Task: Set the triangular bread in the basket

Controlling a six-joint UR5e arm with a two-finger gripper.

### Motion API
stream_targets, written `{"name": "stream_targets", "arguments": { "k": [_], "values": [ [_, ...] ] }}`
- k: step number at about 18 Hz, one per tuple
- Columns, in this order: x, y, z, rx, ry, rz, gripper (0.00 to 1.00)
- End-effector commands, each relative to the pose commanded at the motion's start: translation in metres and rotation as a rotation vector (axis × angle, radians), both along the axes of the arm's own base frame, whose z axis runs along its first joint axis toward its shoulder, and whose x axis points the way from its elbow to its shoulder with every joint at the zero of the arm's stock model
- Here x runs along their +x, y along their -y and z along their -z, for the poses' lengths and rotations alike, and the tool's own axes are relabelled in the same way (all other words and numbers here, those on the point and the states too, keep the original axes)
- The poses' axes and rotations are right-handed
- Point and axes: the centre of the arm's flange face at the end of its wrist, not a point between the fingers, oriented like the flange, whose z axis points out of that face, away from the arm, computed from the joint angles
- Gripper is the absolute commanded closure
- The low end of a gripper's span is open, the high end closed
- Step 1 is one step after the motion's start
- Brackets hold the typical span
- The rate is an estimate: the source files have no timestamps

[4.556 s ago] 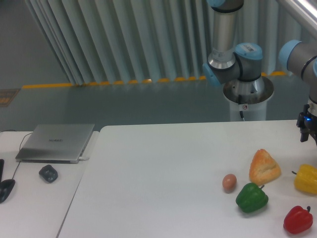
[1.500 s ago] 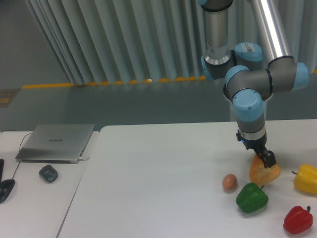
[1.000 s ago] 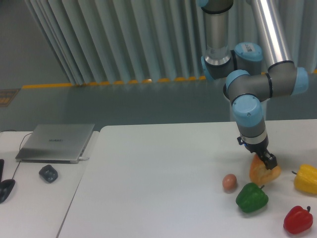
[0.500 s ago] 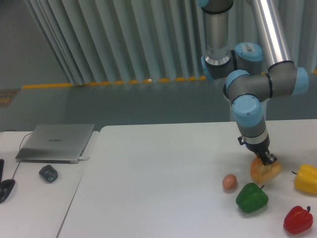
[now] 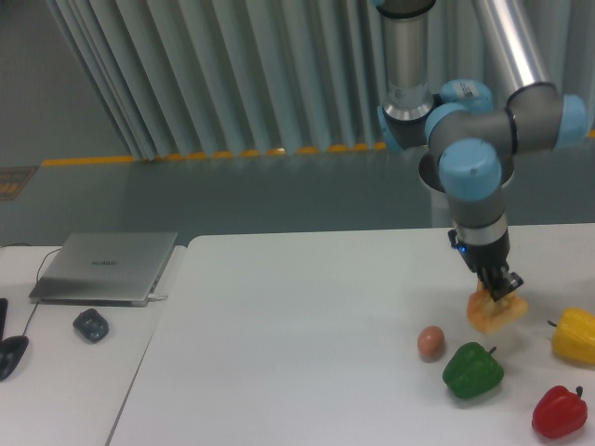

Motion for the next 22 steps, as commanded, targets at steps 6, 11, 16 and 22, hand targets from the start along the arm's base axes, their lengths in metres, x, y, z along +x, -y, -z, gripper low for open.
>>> {"name": "stream_targets", "arguments": {
  "k": [6, 11, 16, 22],
  "values": [
    [-0.083, 0.055, -0.021, 0.062, -0.006, -0.036, 1.00],
    [-0.173, 0.160, -0.018, 0.032, -0.027, 0.090, 1.00],
    [-0.221, 0.236, -0.002, 0.006, -0.016, 0.210, 1.00],
    [-0.259, 0.275, 0.038, 0.000, 0.017, 0.252, 0.97]
  ]
}}
